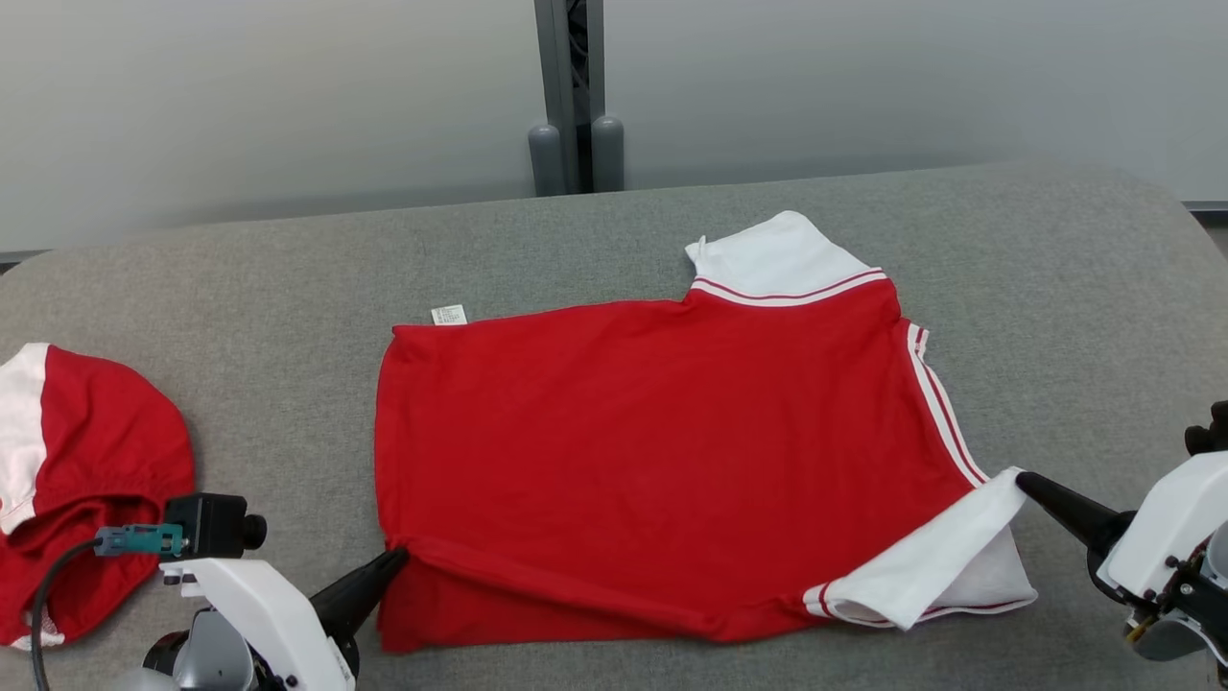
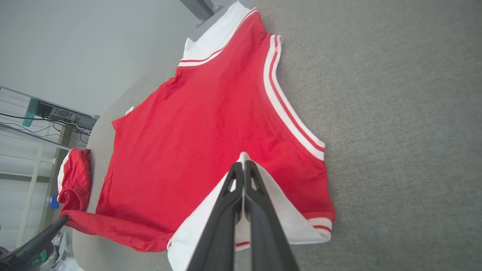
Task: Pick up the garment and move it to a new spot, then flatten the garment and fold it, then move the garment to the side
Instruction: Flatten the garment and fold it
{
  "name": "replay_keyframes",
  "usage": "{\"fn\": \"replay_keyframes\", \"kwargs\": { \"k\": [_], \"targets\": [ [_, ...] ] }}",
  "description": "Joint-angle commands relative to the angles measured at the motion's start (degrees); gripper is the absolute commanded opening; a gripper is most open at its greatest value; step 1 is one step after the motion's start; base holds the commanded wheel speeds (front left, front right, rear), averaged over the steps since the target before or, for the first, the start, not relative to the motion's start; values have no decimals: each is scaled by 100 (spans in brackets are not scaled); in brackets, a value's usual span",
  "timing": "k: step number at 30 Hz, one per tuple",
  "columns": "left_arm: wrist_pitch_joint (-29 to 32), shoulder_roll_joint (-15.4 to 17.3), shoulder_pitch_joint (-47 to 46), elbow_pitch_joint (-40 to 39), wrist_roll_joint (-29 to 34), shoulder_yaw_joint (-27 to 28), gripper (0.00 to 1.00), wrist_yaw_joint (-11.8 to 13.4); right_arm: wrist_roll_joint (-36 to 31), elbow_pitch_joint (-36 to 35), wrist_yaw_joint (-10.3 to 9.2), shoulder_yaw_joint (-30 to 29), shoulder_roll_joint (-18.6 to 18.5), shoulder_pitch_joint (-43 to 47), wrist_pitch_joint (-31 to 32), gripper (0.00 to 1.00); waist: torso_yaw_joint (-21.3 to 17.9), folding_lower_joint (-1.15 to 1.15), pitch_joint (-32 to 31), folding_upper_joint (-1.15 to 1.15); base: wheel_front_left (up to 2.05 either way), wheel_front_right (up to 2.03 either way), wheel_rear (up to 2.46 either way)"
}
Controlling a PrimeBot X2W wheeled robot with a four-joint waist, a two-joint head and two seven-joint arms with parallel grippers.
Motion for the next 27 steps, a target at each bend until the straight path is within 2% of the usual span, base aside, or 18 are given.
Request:
{"fn": "replay_keyframes", "kwargs": {
  "k": [1,12,27],
  "targets": [
    [-81,-62,-154,110,70,44,0,16,20,136,3,-28,-51,-148,-130,0,39,0,77,0,0,0,0],
    [-348,-219,-566,750,457,-92,0,-101,0,883,4,174,-256,-718,-787,0,172,0,367,0,0,0,0],
    [-481,-344,-1150,1208,989,-360,0,-263,209,1263,3,702,-534,-1182,-1579,0,273,0,726,0,0,0,0]
  ]
}}
